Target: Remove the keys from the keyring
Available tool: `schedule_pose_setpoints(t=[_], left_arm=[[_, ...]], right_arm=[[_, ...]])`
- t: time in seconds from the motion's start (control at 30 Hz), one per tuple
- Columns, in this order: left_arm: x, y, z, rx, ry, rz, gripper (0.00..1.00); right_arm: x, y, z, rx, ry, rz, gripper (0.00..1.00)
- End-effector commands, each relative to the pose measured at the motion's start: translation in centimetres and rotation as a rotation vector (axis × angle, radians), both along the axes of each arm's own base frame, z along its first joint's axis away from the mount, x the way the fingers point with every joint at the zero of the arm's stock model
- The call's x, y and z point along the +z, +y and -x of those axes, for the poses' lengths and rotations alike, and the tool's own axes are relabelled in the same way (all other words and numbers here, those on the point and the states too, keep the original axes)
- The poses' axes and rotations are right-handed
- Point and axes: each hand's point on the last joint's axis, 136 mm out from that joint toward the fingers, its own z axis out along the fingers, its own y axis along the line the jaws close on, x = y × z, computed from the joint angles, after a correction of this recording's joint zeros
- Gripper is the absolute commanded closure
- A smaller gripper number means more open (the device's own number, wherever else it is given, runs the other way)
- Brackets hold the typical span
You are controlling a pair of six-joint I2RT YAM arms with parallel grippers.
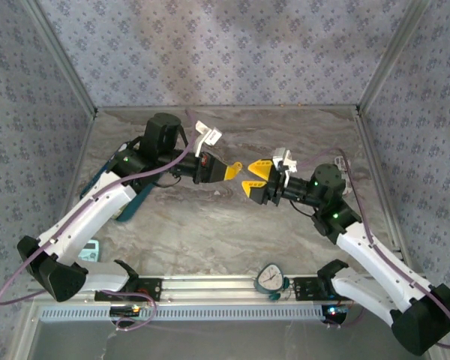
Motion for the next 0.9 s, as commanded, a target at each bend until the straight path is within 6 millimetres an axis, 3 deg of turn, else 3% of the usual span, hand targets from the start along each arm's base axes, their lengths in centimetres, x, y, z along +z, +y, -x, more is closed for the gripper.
schedule_pose_setpoints(t=[0.0, 0.33, 0.6, 0.7, 0.87], left_arm=[[1.3, -0.4, 1.2, -0.065, -0.003, 0.032, 1.00], [1.2, -1.0, 1.9, -0.101, -0.003, 0.030, 1.00], [1.8, -0.8, 1.9, -0.087, -0.034, 0.047, 1.00], [2.0, -0.5, 1.7, -0.073, -0.045, 0.052, 1.00], [1.7, 0.4, 1.3, -0.039, -0.057, 0.051, 1.00]], right_arm=[[1.7, 0.6, 1.0, 0.056, -0.104, -0.014, 0.39], [2.4, 1.8, 1.0, 0.083, -0.128, -0.005, 0.45], [1.9, 2.0, 1.3, 0.102, -0.097, 0.023, 0.76], [1.9, 1.8, 1.3, 0.097, -0.085, 0.028, 0.78], [1.6, 1.5, 1.3, 0.076, -0.065, 0.057, 0.91]])
